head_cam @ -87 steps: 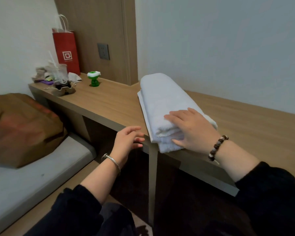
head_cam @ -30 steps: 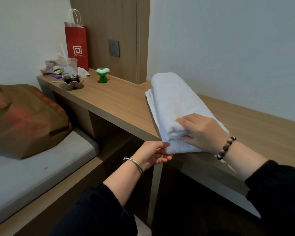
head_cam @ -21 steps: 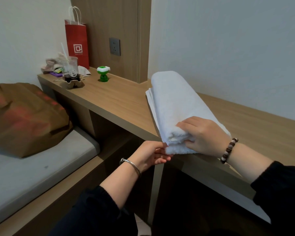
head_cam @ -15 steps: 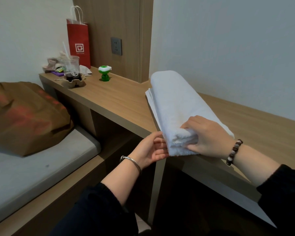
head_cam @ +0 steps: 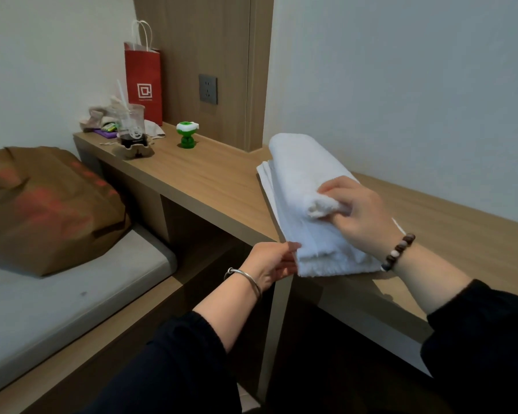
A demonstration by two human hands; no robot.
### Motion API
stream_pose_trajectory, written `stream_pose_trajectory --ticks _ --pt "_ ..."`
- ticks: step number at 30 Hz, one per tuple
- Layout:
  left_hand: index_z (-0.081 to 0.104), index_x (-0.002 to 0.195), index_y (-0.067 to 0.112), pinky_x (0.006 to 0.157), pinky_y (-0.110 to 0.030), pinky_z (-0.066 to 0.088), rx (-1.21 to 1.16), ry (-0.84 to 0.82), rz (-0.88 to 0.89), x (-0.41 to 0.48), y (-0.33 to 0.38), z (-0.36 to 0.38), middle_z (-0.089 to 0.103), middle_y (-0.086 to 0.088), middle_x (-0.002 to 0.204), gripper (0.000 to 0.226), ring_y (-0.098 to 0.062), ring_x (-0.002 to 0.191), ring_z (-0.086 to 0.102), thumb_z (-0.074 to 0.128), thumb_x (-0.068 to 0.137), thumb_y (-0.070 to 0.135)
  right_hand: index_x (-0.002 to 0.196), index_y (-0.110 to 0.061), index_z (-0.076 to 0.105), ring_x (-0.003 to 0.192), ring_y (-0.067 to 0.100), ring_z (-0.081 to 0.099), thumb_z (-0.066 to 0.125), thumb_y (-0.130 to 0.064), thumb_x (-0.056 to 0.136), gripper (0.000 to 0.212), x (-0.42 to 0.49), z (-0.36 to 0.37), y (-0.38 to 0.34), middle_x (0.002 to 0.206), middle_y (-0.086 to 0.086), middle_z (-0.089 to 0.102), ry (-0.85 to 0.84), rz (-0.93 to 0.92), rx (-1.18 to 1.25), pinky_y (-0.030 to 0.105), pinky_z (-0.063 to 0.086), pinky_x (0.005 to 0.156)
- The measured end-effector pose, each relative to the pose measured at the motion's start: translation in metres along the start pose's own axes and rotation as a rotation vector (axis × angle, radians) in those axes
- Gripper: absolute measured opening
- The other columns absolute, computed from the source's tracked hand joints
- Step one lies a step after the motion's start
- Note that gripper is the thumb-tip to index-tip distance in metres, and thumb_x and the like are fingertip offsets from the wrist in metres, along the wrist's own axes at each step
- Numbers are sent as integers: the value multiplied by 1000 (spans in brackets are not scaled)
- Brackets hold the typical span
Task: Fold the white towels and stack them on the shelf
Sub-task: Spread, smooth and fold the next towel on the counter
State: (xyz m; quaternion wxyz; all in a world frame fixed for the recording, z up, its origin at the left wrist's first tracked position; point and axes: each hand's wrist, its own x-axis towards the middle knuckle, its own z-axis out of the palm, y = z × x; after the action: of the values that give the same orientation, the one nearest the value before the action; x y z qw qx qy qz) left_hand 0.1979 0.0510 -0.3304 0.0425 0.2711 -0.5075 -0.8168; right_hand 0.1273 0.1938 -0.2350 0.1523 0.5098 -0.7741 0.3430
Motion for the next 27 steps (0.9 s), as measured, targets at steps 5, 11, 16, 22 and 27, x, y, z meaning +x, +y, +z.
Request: stream_pose_trajectory --ticks 5,11,16,22,27 --pt "60 84 4 45 -20 50 29 -10 17 -1 1 -2 63 -8 66 8 -13 46 61 55 87 -1 114 -6 69 118 24 57 54 -6 80 37 -17 15 -6 120 9 65 -232 -95 -207 35 42 102" --pt "59 80 0 45 -20 51 1 -58 15 -7 2 -3 63 -6 51 9 -14 44 62 54 86 -4 117 -4 67 121 27 55 57 6 78 41 -24 8 6 122 10 64 -298 -119 -203 41 42 103" --pt "62 79 4 43 -15 48 -48 -52 4 -7 -1 -1 59 0 47 9 -7 40 56 60 88 5 104 -1 71 102 34 65 70 16 64 43 -24 3 10 107 14 69 -319 -272 -246 46 52 88" --pt "61 78 5 41 -14 45 -124 -24 -3 -10 -7 5 50 3 44 10 -5 38 49 64 87 9 88 -1 71 77 34 66 84 1 57 34 -27 -1 12 92 11 71 -274 -382 -331 44 56 60" --pt "61 79 4 45 -13 47 -131 -15 -15 -9 -6 4 51 0 49 6 -7 42 51 63 85 4 81 -2 69 77 32 65 80 -8 66 19 -30 0 14 84 10 69 -206 -293 -402 41 53 56"
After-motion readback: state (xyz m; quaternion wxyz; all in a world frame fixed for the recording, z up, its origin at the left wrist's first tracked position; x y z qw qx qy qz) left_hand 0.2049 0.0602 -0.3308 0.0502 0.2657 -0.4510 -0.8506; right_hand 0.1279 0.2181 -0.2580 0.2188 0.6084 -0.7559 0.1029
